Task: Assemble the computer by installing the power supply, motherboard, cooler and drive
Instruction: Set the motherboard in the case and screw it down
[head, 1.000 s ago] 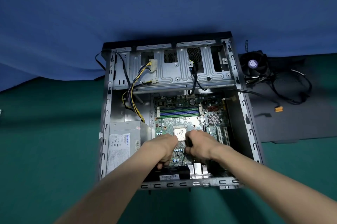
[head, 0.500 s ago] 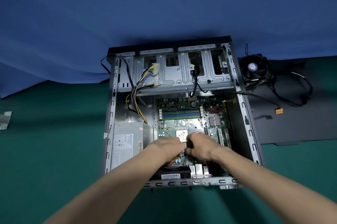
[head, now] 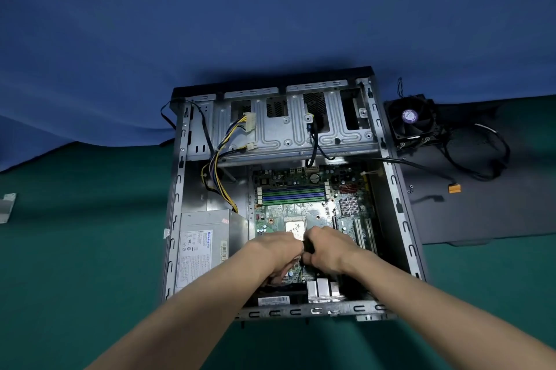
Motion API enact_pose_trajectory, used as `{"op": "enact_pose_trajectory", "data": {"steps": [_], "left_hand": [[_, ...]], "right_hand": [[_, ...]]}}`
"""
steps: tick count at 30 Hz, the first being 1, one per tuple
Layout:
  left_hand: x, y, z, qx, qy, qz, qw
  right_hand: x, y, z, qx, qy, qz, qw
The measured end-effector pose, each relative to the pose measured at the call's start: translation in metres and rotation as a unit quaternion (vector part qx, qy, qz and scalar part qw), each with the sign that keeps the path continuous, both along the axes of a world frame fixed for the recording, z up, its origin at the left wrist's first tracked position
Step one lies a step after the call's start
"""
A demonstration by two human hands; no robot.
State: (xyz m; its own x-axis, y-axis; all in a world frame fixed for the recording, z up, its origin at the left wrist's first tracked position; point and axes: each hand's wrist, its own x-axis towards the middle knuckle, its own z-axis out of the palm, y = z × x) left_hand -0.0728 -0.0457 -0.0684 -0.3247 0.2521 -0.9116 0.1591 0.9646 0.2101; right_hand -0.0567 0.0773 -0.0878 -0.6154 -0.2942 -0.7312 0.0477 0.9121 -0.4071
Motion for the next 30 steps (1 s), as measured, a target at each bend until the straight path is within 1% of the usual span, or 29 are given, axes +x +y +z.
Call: {"op": "enact_pose_trajectory", "data": {"steps": [4,7,11,14,17,20,22,24,26,28,30], "left_hand": [[-0.002,-0.008,0.0,0.001,-0.012,-0.013,1.0],[-0.004,-0.011,-0.001,0.003,-0.044,-0.017,0.999],[-0.005,-0.007,0.002,-0.016,-0.021,-0.013,1.0],[-0.005,-0.001,0.007,-0.037,-0.019,-0.016,0.999],[-0.005,0.005,0.009,-0.027,-0.01,-0.029,0.999],[-0.004,-0.001,0.006,-0.014,-0.021,-0.022,0.999],[-0.002,-0.005,0.007,0.004,-0.005,-0.049,0.999],[0.001,-0.006,0.007,0.023,0.035,-0.105,0.994],[0.001,-0.003,0.008,0.039,0.053,-0.12,0.991],[-0.002,0.0,0.009,0.039,0.039,-0.077,0.995],[-0.005,-0.002,0.011,0.02,0.01,0.015,1.0]], "right_hand": [[0.0,-0.001,0.0,-0.006,-0.008,-0.007,1.0],[0.0,-0.002,0.001,-0.009,-0.014,-0.014,1.0],[0.0,-0.002,0.001,-0.009,-0.011,-0.011,1.0],[0.001,-0.003,0.001,-0.009,-0.013,-0.011,1.0],[0.001,-0.001,0.001,-0.011,-0.008,-0.012,1.0],[0.0,-0.002,0.0,-0.01,-0.008,-0.011,1.0],[0.0,-0.002,-0.001,-0.011,-0.01,-0.009,1.0],[0.0,-0.003,-0.001,-0.011,-0.013,-0.008,1.0],[0.0,-0.003,0.0,-0.012,-0.009,-0.005,1.0],[0.0,-0.001,0.001,-0.011,-0.008,-0.008,1.0],[0.001,-0.001,0.002,-0.008,-0.008,-0.01,1.0]]}}
